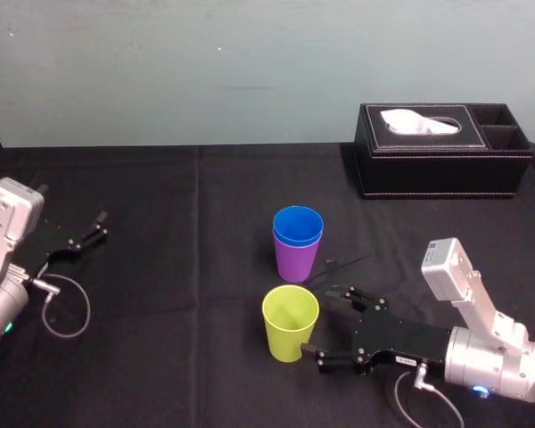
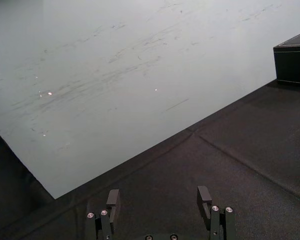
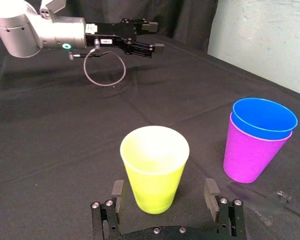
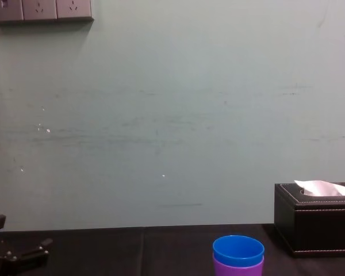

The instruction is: Stack the three plastic cups sequentially using one hand.

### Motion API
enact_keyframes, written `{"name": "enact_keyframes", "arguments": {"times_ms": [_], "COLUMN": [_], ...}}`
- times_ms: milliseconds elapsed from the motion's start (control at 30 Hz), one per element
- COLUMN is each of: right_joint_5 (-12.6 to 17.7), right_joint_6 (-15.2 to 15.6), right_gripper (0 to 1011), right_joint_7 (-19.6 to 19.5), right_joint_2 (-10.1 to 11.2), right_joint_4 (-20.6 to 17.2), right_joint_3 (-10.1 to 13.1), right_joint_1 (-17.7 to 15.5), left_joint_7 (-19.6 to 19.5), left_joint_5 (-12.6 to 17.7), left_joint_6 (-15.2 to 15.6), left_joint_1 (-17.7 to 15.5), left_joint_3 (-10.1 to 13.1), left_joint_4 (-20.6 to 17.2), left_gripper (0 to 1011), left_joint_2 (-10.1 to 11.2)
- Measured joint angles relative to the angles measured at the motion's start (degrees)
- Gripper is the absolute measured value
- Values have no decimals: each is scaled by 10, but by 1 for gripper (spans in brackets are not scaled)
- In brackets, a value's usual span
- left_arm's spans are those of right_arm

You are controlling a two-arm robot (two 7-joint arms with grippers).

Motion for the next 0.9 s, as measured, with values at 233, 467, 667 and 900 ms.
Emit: {"name": "enact_keyframes", "arguments": {"times_ms": [233,467,667,900], "right_joint_5": [1,1,0,-2], "right_joint_6": [3,2,2,5], "right_gripper": [1003,1003,1003,1003], "right_joint_7": [3,6,8,8], "right_joint_2": [-6,-9,-13,-21], "right_joint_4": [11,12,12,16], "right_joint_3": [-5,-11,-16,-24], "right_joint_1": [10,15,19,28], "left_joint_7": [0,0,0,0], "left_joint_5": [0,0,0,0], "left_joint_6": [0,0,0,0], "left_joint_1": [0,0,0,0], "left_joint_3": [0,0,0,0], "left_joint_4": [0,0,0,0], "left_gripper": [1010,1010,1010,1010], "left_joint_2": [0,0,0,0]}}
